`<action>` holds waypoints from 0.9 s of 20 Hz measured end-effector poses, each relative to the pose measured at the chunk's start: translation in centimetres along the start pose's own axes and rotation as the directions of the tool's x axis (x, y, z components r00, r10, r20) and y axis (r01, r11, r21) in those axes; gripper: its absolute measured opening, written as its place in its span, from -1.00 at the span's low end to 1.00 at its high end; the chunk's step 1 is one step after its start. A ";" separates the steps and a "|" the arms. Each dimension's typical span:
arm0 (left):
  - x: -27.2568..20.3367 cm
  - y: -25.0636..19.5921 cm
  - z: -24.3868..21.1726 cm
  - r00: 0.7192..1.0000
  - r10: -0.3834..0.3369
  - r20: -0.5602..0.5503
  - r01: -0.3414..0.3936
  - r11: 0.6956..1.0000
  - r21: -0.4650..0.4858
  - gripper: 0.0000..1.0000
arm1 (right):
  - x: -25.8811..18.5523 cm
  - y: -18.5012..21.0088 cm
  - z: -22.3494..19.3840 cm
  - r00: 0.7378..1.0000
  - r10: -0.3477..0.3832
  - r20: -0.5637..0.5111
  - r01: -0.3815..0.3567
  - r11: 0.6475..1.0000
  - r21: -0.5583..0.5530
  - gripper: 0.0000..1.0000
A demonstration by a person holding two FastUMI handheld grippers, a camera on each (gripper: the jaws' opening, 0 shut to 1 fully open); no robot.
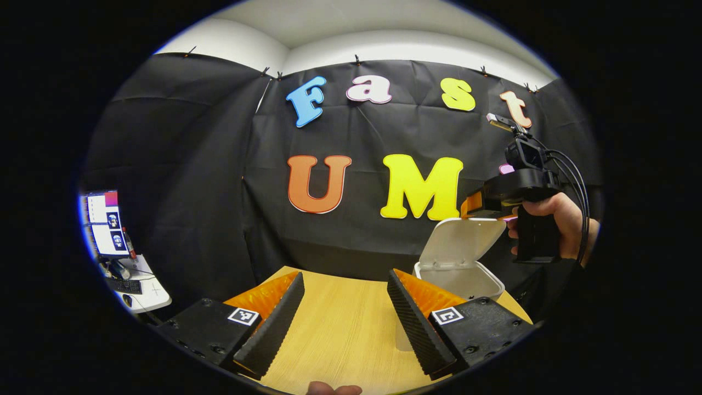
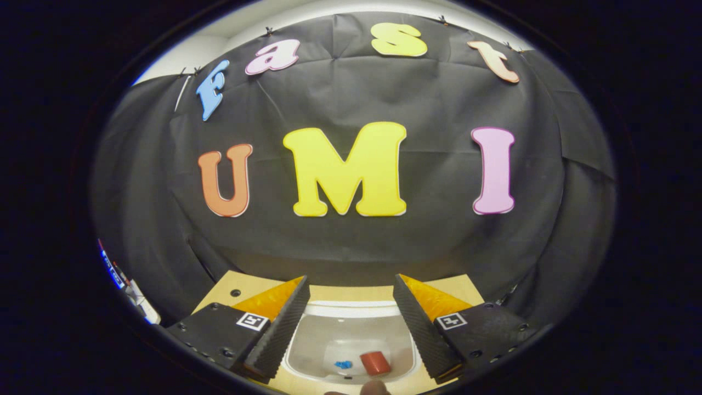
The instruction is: Press the lid of the desktop garbage bin to open it, pick up the crumpled paper on the desktop and throw it into the bin, then pick up the pop can on the desktop and drop it into the bin, and finally close the garbage bin lid.
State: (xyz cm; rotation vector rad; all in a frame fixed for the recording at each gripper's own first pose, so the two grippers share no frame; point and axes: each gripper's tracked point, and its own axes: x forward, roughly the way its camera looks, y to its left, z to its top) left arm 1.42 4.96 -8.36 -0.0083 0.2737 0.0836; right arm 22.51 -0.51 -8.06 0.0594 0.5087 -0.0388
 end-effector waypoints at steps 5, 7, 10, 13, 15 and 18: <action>-0.6 -0.4 -0.2 0.999 -0.038 -0.001 0.038 0.999 0.004 0.96 | -1.7 -0.7 -4.4 0.998 -0.018 -0.062 0.017 1.000 -0.004 0.89; -0.8 -0.5 -0.2 0.999 -0.047 -0.001 0.047 0.999 0.009 0.96 | -1.8 -1.2 -6.1 0.996 -0.030 -0.087 0.029 1.000 -0.010 0.90; -0.9 -0.3 -0.2 0.999 -0.054 -0.001 0.054 0.998 0.015 0.96 | -1.6 -1.5 -8.7 0.991 -0.039 -0.131 0.039 0.999 -0.007 0.89; -0.8 -0.2 -0.4 0.998 -0.056 -0.008 0.057 0.998 0.018 0.96 | -1.5 -1.7 -10.9 0.985 -0.043 -0.168 0.042 0.999 -0.007 0.92; -0.9 -0.2 -0.5 0.998 -0.060 -0.011 0.060 0.998 0.019 0.96 | -1.3 -1.6 -12.0 0.982 -0.046 -0.186 0.044 0.999 -0.016 0.92; -0.5 -0.4 -0.6 0.998 -0.063 -0.015 0.063 0.998 0.024 0.96 | -1.2 -1.7 -12.9 0.978 -0.049 -0.203 0.046 0.999 -0.019 0.90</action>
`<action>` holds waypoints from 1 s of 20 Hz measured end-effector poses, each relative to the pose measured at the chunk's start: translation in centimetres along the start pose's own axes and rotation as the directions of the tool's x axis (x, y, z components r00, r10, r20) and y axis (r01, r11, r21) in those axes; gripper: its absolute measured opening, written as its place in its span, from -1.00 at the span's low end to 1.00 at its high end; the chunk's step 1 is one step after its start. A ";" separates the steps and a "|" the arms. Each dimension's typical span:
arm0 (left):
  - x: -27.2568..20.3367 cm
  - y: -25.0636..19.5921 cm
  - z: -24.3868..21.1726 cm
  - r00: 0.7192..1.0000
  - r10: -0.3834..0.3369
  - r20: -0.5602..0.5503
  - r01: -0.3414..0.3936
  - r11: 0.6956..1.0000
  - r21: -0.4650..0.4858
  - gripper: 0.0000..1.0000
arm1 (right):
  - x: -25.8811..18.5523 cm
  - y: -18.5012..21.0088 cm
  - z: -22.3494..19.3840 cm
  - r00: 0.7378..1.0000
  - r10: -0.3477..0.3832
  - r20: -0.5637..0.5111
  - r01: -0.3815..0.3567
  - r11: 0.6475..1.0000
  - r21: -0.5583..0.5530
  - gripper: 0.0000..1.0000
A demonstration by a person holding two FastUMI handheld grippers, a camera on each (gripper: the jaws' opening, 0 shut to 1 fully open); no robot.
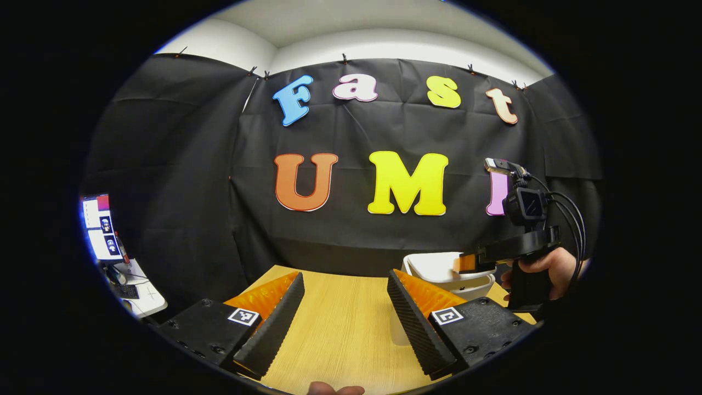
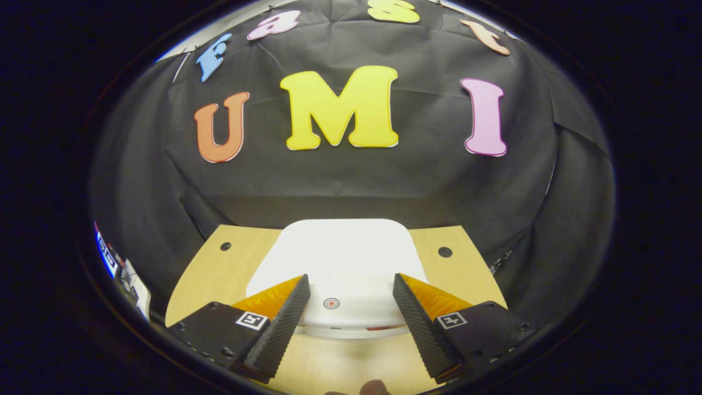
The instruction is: Press the lid of the desktop garbage bin to open it, pick up the crumpled paper on the desktop and throw it into the bin, then pick up the pop can on the desktop and drop it into the bin, and finally close the garbage bin lid.
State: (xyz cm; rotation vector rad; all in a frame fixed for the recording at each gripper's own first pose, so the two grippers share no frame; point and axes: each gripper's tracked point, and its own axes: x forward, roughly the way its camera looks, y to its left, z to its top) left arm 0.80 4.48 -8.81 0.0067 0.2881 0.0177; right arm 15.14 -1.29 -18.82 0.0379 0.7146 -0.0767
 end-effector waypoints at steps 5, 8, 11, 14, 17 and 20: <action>0.5 -0.3 -0.4 1.000 -0.006 -0.013 0.006 1.000 0.000 0.96 | 0.4 0.1 -0.9 1.000 -0.001 -0.018 0.001 1.000 -0.005 0.91; 0.7 -0.5 -0.6 1.000 -0.010 -0.017 0.010 1.000 0.000 0.96 | 0.6 0.1 -1.3 1.000 0.001 -0.024 -0.001 1.000 -0.013 0.92; 0.8 -0.6 -0.5 1.000 -0.011 -0.018 0.011 1.000 -0.002 0.96 | 0.7 0.1 -1.6 1.000 0.003 -0.027 -0.003 1.000 -0.021 0.92; 0.8 -0.8 -0.7 1.000 -0.011 -0.019 0.011 1.000 -0.003 0.96 | 0.6 0.0 -1.8 1.000 0.003 -0.023 -0.004 1.000 -0.027 0.92; 0.9 -1.1 -0.7 1.000 -0.013 -0.026 0.013 1.000 -0.005 0.96 | 0.7 0.1 -2.0 1.000 0.006 -0.024 -0.007 0.999 -0.033 0.93; 0.9 -1.3 -0.7 1.000 -0.015 -0.024 0.015 1.000 -0.003 0.96 | 0.7 0.0 -2.1 1.000 0.010 -0.021 -0.011 0.999 -0.035 0.93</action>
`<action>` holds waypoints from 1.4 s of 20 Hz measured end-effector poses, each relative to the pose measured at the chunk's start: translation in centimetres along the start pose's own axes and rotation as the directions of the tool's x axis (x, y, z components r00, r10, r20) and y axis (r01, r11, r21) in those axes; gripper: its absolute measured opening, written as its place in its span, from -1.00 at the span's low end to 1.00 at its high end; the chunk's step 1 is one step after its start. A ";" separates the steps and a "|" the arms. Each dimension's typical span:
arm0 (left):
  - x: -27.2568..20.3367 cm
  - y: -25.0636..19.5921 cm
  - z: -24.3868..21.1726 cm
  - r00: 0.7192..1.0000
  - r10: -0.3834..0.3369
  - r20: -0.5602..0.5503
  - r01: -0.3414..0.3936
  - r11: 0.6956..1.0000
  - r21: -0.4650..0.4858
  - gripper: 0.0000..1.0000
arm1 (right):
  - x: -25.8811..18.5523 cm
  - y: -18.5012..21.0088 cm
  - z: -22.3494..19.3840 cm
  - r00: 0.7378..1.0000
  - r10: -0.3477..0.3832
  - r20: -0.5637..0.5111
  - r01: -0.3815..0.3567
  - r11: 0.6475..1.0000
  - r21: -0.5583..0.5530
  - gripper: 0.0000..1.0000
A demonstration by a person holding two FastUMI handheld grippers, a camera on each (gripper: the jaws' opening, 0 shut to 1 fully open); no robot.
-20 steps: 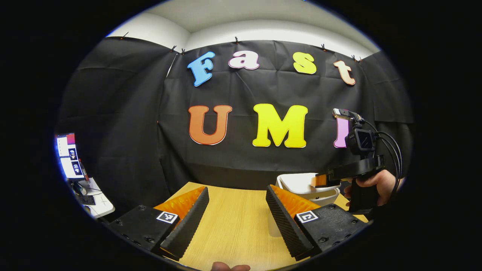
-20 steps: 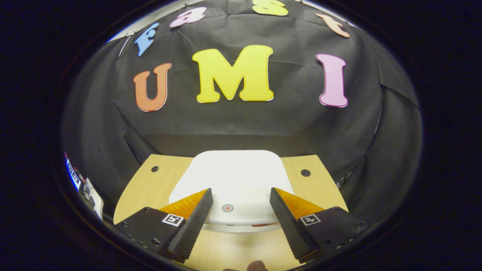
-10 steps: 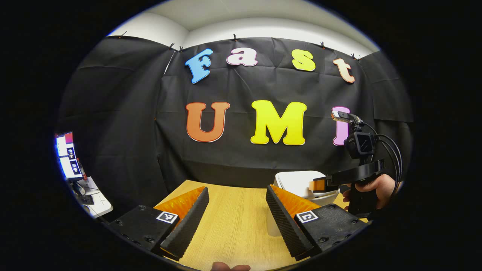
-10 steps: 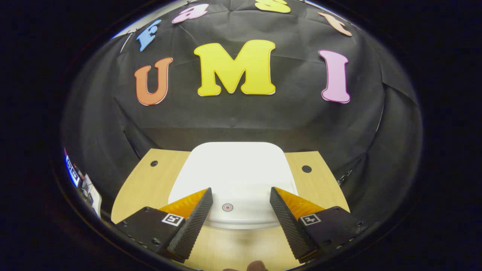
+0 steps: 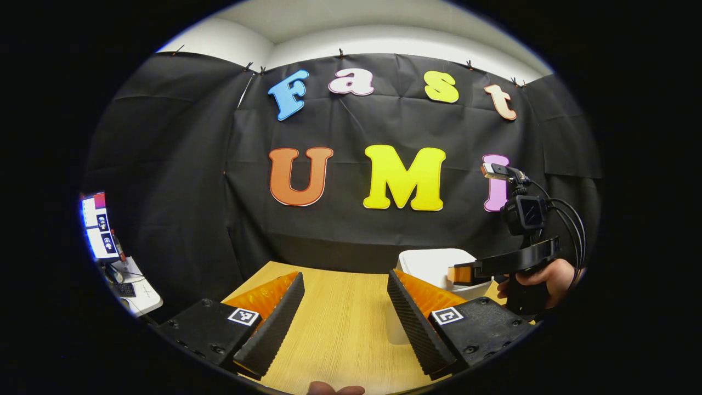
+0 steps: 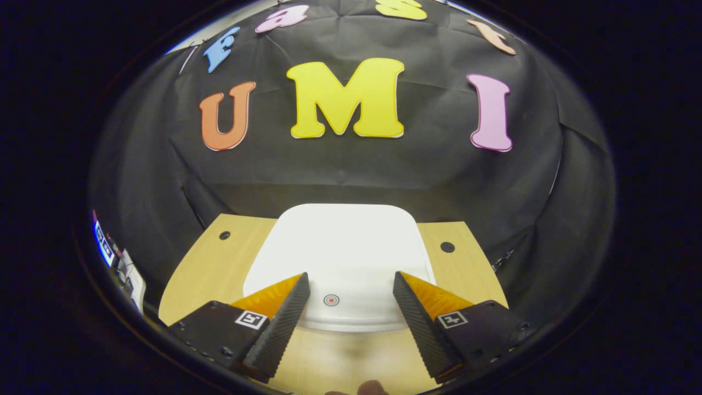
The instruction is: Press the lid of the desktop garbage bin to open it, pick up the crumpled paper on the desktop and throw it into the bin, then pick up the pop can on the desktop and drop it into the bin, and finally close the garbage bin lid.
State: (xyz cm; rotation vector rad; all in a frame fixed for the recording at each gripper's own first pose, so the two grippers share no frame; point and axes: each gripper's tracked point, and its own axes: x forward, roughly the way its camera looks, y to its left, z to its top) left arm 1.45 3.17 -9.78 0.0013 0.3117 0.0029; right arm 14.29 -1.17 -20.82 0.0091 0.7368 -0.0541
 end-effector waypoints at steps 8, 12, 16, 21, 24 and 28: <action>0.1 -1.0 -0.1 1.000 -0.020 -0.001 0.020 1.000 -0.003 0.96 | 0.2 0.0 -0.5 1.000 0.008 0.029 -0.009 1.000 0.017 0.94; 0.4 -2.1 0.0 0.999 -0.043 0.007 0.043 0.999 -0.006 0.96 | 0.4 -0.1 -1.6 0.989 -0.005 0.145 0.009 1.000 -0.023 0.96; 0.5 -2.8 0.5 0.998 -0.061 0.021 0.061 0.998 -0.004 0.96 | 0.4 -0.1 -1.5 0.972 -0.013 0.233 0.016 1.000 -0.012 0.97; 0.7 -3.5 1.5 0.996 -0.078 0.048 0.078 0.997 -0.004 0.96 | -0.2 0.1 -0.8 0.967 0.034 0.254 -0.037 0.999 0.006 0.93; 1.0 -3.6 2.2 0.994 -0.086 0.071 0.086 0.996 0.004 0.96 | -1.9 -0.6 0.7 0.954 0.047 0.297 -0.048 0.999 -0.004 0.89; 2.5 -4.3 5.0 0.988 -0.095 0.118 0.094 0.995 0.010 0.96 | -6.8 -4.2 3.9 0.902 -0.002 0.433 0.004 1.000 -0.003 0.89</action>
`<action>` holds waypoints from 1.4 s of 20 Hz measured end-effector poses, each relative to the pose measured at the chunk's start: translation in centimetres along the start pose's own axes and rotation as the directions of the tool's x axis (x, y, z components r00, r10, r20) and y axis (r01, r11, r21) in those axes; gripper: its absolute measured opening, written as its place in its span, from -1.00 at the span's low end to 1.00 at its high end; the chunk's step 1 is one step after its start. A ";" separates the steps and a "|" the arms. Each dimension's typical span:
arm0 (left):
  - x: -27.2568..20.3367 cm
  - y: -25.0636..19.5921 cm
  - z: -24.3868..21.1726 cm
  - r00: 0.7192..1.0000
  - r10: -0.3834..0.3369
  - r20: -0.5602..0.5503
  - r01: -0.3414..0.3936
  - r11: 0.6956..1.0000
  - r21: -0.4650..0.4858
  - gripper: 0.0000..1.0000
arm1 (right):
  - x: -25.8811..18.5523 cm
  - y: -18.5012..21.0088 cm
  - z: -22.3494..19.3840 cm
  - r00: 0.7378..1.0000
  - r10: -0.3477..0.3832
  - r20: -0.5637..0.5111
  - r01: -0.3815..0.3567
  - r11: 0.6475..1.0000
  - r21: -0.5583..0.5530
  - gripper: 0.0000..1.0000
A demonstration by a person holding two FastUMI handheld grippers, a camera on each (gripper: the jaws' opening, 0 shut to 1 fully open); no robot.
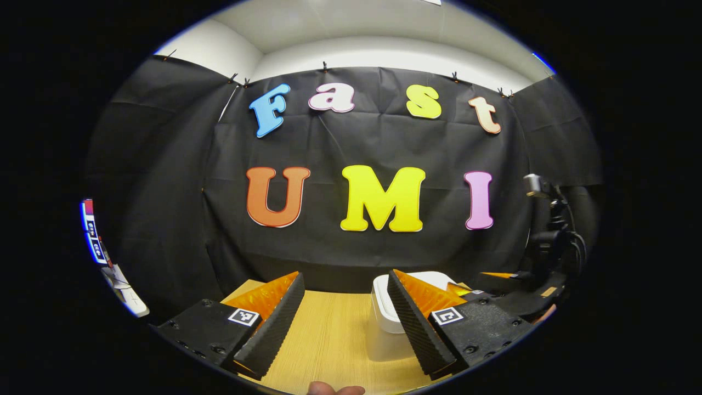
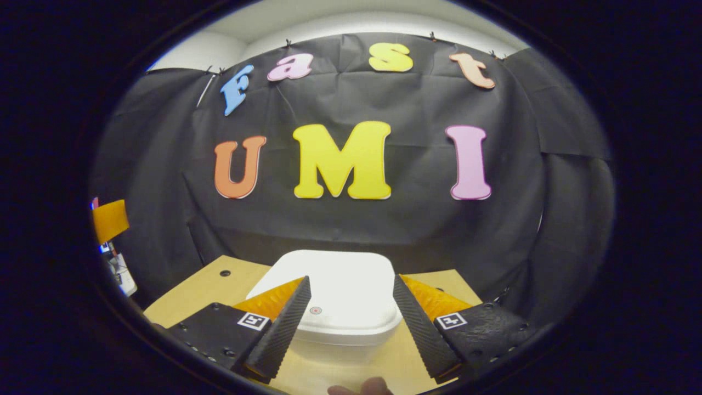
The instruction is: Press the lid of the desktop garbage bin to open it, pick up the crumpled paper on the desktop and throw it into the bin, then pick up the pop can on the desktop and drop it into the bin, and finally close the garbage bin lid.
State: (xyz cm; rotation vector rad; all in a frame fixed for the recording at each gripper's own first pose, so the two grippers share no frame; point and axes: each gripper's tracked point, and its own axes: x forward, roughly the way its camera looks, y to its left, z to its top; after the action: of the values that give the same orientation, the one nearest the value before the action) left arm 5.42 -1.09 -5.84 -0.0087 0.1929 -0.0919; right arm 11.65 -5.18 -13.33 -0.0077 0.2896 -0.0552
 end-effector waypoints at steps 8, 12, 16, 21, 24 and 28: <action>0.4 -1.6 1.6 1.000 -0.008 0.025 0.008 1.000 -0.018 0.95 | -7.7 -4.1 5.6 0.982 -0.089 0.165 0.095 0.995 -0.028 0.88; -0.5 -2.5 0.7 1.000 -0.013 0.019 0.013 1.000 -0.008 0.96 | -10.1 -2.7 5.0 0.983 -0.067 0.170 0.072 0.997 -0.018 0.88; -0.8 -3.0 0.7 0.999 -0.021 0.027 0.020 1.000 0.019 0.95 | -10.1 -2.7 4.9 0.983 -0.062 0.172 0.066 0.998 -0.018 0.89; -0.9 -2.8 0.5 1.000 -0.006 0.022 0.006 1.000 0.012 0.96 | -9.9 -2.4 5.3 0.981 -0.058 0.184 0.062 0.998 -0.016 0.92; -1.0 -2.9 0.8 1.000 -0.001 0.030 0.001 1.000 0.014 0.96 | -9.8 -2.3 5.5 0.981 -0.050 0.187 0.052 0.999 -0.008 0.89; -1.1 -3.0 1.0 0.999 0.004 0.035 -0.005 1.000 0.014 0.96 | -9.7 -2.1 5.4 0.982 -0.037 0.185 0.040 0.999 -0.009 0.89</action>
State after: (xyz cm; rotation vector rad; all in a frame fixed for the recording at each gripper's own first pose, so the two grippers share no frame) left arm 4.31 -3.98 -4.57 0.0039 0.1572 -0.0884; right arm 3.79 -6.76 -5.33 -0.0314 0.1036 -0.0905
